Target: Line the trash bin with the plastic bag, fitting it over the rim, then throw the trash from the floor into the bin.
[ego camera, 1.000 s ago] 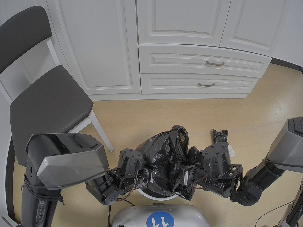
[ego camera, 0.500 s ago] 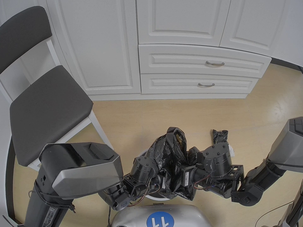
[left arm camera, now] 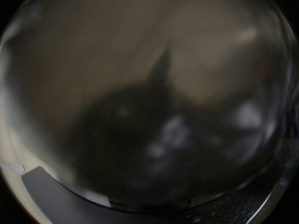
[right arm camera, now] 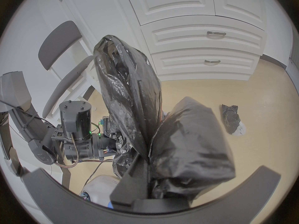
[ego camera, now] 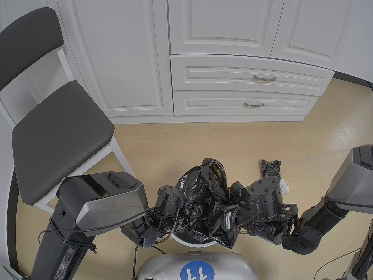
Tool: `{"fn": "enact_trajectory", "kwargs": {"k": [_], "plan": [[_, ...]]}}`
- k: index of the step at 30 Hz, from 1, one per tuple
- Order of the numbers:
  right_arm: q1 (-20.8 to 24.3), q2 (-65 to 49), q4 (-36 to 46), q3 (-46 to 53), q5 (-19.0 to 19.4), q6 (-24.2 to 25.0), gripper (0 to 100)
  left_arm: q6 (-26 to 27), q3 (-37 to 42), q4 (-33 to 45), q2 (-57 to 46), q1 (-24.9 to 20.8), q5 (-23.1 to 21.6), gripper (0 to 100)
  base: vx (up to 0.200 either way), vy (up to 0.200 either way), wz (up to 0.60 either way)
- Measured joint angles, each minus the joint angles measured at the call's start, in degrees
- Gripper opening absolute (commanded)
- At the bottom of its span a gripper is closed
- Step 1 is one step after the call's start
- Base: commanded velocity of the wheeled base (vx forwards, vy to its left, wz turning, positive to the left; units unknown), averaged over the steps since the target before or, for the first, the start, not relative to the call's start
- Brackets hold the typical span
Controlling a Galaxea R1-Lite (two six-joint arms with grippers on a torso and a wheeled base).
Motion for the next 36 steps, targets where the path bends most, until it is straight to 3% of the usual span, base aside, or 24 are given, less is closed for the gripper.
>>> {"fn": "enact_trajectory", "kwargs": {"k": [7, 18, 24, 36], "plan": [[0.3, 0.7, 0.1, 0.1, 0.6, 0.0, 0, 0.4, 5.4, 1.0, -3.1, -0.8, 0.2, 0, 0.0, 0.0, 0.0], [0.0, 1.8, 0.1, 0.0, 0.9, 0.0, 0, 2.5, 13.1, 14.9, -17.4, -3.0, 0.2, 0, 0.0, 0.0, 0.0], [-0.4, 2.1, 0.1, 0.0, 1.1, 0.0, 0, 6.3, 16.8, 18.0, -24.5, -0.9, -0.1, 0, 0.0, 0.0, 0.0], [0.3, 1.2, 0.2, 0.6, 1.2, -0.2, 0, 6.4, 12.1, 19.2, -27.7, 2.5, -0.4, 0, 0.0, 0.0, 0.0]]}}
